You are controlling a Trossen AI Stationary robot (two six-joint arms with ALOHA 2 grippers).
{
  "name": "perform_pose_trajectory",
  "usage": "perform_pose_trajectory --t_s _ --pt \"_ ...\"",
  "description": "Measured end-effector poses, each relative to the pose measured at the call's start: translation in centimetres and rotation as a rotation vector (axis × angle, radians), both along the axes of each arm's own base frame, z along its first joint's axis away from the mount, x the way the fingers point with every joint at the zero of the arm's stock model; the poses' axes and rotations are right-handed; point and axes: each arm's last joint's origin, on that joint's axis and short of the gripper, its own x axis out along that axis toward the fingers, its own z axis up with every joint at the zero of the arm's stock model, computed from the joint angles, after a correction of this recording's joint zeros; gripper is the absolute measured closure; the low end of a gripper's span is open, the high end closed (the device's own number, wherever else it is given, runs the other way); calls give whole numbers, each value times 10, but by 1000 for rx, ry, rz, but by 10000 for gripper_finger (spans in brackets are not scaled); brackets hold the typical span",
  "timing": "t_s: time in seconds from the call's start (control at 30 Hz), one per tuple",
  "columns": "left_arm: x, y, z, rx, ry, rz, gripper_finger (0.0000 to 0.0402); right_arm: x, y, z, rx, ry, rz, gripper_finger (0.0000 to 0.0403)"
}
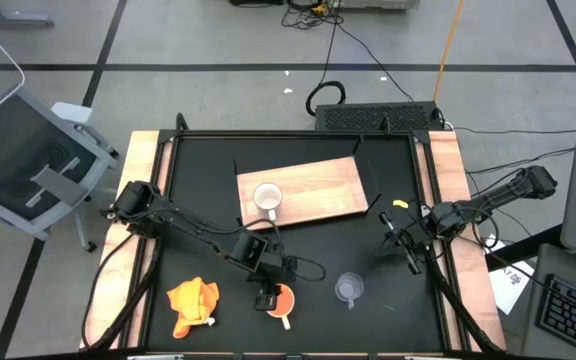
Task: Stack small to large cups/mugs on shelf
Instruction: Put the yellow mug on the shelf
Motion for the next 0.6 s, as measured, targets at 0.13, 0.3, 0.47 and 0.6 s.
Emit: perform_pose_trajectory --t_s 0.13,0.3,0.47,0.6 --pt "0 0 0 -1 -2 1 282 0 0 0 0 0 0 403" --pt "0 0 0 -4 1 9 299 0 0 0 0 0 0 403" --pt "0 -1 0 -3 0 5 302 0 0 0 0 0 0 403" --pt "0 -4 0 14 -18 -16 302 0 0 0 0 0 0 403"
